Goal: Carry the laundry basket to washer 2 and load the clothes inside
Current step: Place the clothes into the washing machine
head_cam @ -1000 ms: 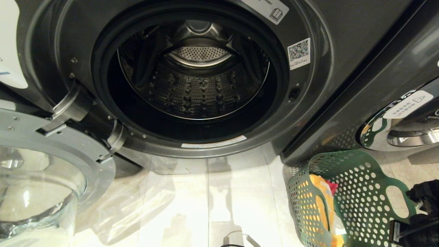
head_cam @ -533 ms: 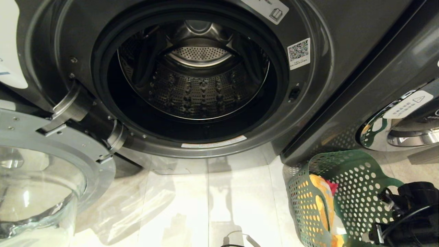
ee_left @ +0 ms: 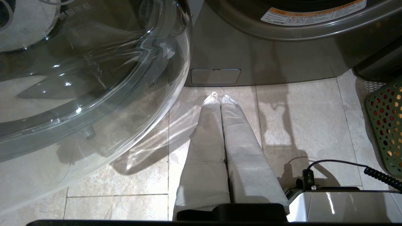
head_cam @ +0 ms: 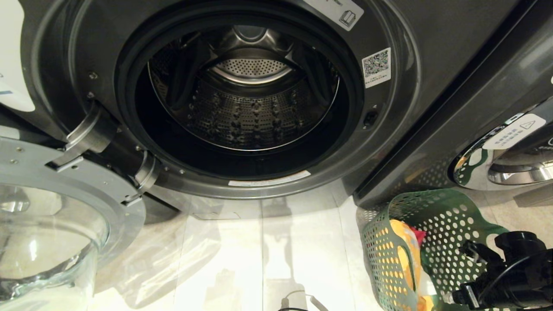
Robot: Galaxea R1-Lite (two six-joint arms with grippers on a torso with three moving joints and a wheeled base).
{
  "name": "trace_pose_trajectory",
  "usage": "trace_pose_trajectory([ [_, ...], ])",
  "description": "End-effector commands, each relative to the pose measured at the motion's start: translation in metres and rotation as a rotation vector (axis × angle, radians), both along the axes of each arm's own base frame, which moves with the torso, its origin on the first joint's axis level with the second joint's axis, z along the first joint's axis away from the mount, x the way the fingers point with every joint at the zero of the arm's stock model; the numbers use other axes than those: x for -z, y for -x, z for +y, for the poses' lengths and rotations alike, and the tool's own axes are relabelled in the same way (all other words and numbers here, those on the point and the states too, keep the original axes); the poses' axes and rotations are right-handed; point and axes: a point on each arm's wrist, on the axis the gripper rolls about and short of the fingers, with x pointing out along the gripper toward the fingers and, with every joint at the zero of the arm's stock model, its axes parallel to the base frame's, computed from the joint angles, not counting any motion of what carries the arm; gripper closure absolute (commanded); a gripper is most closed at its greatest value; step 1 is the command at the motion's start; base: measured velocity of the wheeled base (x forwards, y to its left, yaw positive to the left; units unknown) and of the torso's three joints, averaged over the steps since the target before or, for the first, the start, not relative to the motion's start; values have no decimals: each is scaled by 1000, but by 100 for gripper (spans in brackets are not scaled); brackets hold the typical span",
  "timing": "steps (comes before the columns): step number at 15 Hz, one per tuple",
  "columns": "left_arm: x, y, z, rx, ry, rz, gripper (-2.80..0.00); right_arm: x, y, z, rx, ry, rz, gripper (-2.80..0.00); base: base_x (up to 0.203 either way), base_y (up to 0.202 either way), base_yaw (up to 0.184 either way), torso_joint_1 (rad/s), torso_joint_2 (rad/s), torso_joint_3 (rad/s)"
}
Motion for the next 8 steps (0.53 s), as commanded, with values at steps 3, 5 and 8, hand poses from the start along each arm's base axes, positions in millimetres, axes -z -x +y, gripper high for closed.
trace_pose_trajectory([
  [3, 0, 0, 0, 0, 0, 0, 0, 15, -8, -5, 1, 3, -3, -280, 0, 0, 0, 0, 0, 0],
  [5, 0, 0, 0, 0, 0, 0, 0, 25, -24, -10, -4, 10, -25, -280, 0, 0, 0, 0, 0, 0],
  [8, 0, 0, 0, 0, 0, 0, 0, 50, -59, -26, -11, 41, -92, -280, 0, 0, 0, 0, 0, 0],
])
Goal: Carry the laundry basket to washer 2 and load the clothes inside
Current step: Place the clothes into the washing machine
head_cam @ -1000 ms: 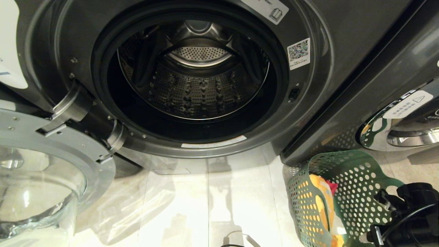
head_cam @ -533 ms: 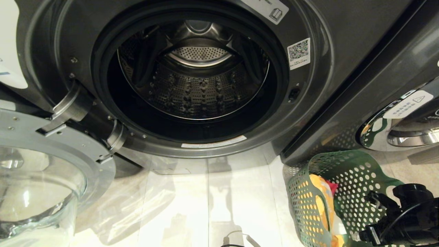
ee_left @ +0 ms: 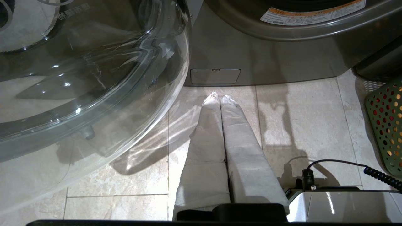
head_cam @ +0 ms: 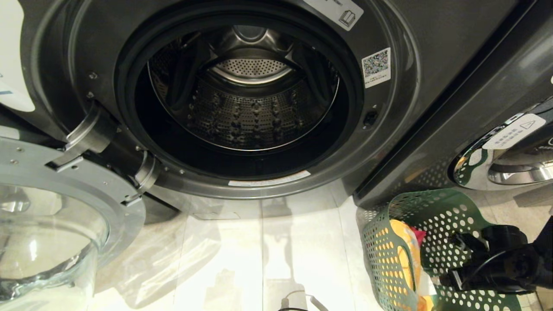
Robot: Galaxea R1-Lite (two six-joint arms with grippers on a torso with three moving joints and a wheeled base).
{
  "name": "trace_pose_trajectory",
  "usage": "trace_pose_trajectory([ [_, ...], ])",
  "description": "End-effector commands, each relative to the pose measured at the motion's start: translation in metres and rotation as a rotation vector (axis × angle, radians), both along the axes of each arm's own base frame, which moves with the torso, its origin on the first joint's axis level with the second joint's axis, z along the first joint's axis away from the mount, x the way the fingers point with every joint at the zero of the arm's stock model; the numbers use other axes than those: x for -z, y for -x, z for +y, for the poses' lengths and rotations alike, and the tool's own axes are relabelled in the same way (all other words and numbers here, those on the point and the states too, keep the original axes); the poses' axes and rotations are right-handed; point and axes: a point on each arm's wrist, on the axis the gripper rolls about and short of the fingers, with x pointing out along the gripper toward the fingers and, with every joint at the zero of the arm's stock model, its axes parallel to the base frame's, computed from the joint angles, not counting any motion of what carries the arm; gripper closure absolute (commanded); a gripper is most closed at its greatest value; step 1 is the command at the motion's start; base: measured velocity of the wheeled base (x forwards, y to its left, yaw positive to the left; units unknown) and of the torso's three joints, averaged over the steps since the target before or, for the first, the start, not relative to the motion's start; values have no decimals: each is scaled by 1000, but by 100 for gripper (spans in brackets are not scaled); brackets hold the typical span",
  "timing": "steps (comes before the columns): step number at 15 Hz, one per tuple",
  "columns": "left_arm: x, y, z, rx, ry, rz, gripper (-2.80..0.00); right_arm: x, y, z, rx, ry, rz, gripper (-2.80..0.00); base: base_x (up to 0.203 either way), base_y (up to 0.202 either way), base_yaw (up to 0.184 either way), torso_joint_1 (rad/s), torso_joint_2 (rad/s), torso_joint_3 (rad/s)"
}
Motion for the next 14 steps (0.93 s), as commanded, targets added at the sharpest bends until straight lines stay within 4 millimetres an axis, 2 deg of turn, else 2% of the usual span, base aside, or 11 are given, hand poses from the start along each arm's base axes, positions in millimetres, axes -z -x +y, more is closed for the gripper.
trace_pose_trajectory([
  [1, 0, 0, 0, 0, 0, 0, 0, 27, -15, -10, 2, 0, 0, -280, 0, 0, 0, 0, 0, 0],
  [4, 0, 0, 0, 0, 0, 0, 0, 56, -27, -22, -50, -29, -45, -280, 0, 0, 0, 0, 0, 0],
  [6, 0, 0, 0, 0, 0, 0, 0, 71, -31, -22, -100, -83, -66, -280, 0, 0, 0, 0, 0, 0],
  [12, 0, 0, 0, 0, 0, 0, 0, 92, -60, -24, -161, -37, -186, -280, 0, 0, 0, 0, 0, 0],
  [14, 0, 0, 0, 0, 0, 0, 0, 103, -65, -18, -181, -34, -195, -280, 0, 0, 0, 0, 0, 0],
])
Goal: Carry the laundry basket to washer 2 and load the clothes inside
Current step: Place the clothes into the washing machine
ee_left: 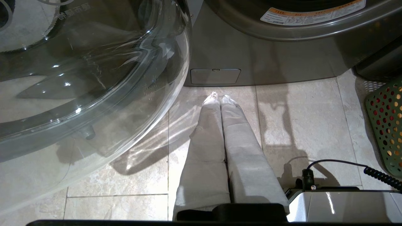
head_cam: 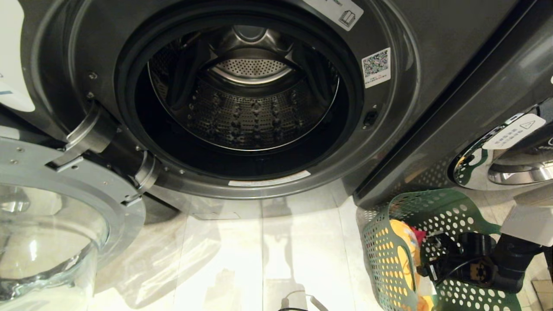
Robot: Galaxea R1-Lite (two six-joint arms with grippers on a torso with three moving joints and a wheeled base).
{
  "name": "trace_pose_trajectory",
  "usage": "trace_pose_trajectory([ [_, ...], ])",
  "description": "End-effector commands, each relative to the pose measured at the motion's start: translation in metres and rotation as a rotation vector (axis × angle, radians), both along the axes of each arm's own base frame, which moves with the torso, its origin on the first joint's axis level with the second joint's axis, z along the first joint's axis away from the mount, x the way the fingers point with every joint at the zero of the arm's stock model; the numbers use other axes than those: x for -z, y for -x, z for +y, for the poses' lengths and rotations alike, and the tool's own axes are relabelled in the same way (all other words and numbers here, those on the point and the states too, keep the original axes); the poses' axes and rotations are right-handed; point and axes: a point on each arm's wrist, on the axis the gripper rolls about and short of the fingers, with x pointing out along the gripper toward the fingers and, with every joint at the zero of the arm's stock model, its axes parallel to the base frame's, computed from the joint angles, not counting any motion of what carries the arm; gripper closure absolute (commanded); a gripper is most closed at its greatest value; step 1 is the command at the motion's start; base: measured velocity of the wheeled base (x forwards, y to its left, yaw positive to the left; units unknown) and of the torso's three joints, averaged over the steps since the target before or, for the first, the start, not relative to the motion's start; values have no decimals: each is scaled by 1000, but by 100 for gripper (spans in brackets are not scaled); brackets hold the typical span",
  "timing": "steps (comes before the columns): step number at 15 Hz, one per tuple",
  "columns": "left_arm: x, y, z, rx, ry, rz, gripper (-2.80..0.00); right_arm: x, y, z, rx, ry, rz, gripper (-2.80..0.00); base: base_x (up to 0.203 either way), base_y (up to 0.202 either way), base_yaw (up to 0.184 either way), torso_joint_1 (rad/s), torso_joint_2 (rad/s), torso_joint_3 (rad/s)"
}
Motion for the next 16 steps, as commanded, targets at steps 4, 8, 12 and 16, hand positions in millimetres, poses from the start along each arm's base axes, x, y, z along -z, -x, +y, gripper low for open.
trace_pose_trajectory([
  [4, 0, 0, 0, -1, 1, 0, 0, 35, 0, 20, -50, -20, 54, -280, 0, 0, 0, 0, 0, 0],
  [8, 0, 0, 0, -1, 1, 0, 0, 58, -11, 20, -38, 26, 13, -280, 0, 0, 0, 0, 0, 0],
  [12, 0, 0, 0, -1, 1, 0, 0, 71, -12, 18, -22, 41, 19, -280, 0, 0, 0, 0, 0, 0],
  [16, 0, 0, 0, -1, 1, 0, 0, 83, -5, 20, -18, 26, 69, -280, 0, 0, 0, 0, 0, 0],
])
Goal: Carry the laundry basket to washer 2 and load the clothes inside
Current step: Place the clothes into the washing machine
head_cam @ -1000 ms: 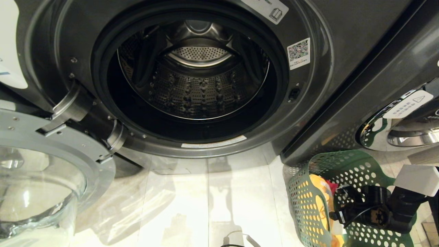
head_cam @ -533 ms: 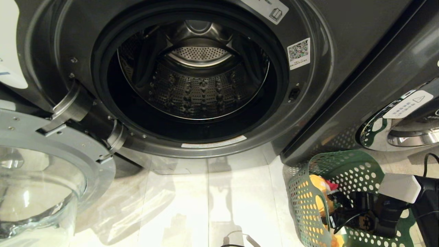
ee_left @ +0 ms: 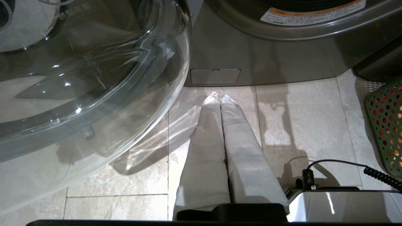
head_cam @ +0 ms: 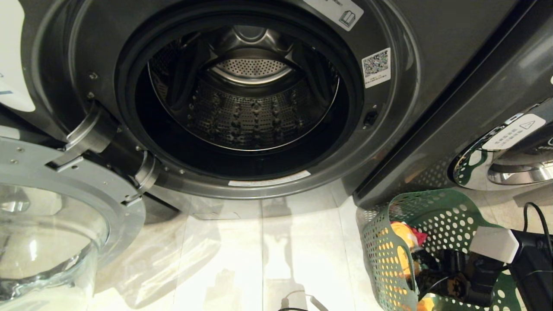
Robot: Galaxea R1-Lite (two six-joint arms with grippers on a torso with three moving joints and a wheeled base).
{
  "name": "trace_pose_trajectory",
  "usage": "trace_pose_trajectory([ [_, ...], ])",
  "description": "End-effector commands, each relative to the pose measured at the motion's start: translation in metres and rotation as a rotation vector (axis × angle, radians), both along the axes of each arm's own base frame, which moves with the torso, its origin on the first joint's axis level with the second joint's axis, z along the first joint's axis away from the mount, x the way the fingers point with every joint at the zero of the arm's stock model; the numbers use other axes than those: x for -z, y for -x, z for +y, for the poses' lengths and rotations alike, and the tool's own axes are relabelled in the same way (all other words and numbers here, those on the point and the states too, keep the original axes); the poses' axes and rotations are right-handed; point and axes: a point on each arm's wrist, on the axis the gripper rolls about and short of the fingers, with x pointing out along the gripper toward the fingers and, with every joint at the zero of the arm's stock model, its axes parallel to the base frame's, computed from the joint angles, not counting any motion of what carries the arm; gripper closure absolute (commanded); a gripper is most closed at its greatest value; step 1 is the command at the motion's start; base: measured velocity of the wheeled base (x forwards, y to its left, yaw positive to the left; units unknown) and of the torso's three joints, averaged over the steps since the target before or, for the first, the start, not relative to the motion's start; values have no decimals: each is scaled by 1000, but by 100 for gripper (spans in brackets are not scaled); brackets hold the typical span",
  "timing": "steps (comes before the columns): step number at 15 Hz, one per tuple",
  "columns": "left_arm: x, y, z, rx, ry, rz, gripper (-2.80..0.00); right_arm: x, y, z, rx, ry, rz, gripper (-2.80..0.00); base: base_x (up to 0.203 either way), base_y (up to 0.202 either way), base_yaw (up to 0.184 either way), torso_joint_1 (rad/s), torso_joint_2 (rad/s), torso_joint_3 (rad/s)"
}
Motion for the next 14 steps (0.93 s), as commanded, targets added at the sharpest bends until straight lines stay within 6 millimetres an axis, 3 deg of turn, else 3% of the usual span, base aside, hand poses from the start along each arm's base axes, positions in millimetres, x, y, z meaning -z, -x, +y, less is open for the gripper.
trace_pose_trajectory([
  [1, 0, 0, 0, 0, 0, 0, 0, 11, 5, 1, -3, -7, 20, -280, 0, 0, 0, 0, 0, 0],
  [5, 0, 0, 0, 0, 0, 0, 0, 29, 0, 0, 1, -6, 12, -280, 0, 0, 0, 0, 0, 0],
  [8, 0, 0, 0, 0, 0, 0, 0, 27, -9, -3, -1, 2, -14, -280, 0, 0, 0, 0, 0, 0],
  [11, 0, 0, 0, 0, 0, 0, 0, 15, -28, -12, 54, 91, -71, -280, 0, 0, 0, 0, 0, 0],
  [14, 0, 0, 0, 0, 0, 0, 0, -22, -41, -27, 97, 151, -138, -280, 0, 0, 0, 0, 0, 0],
])
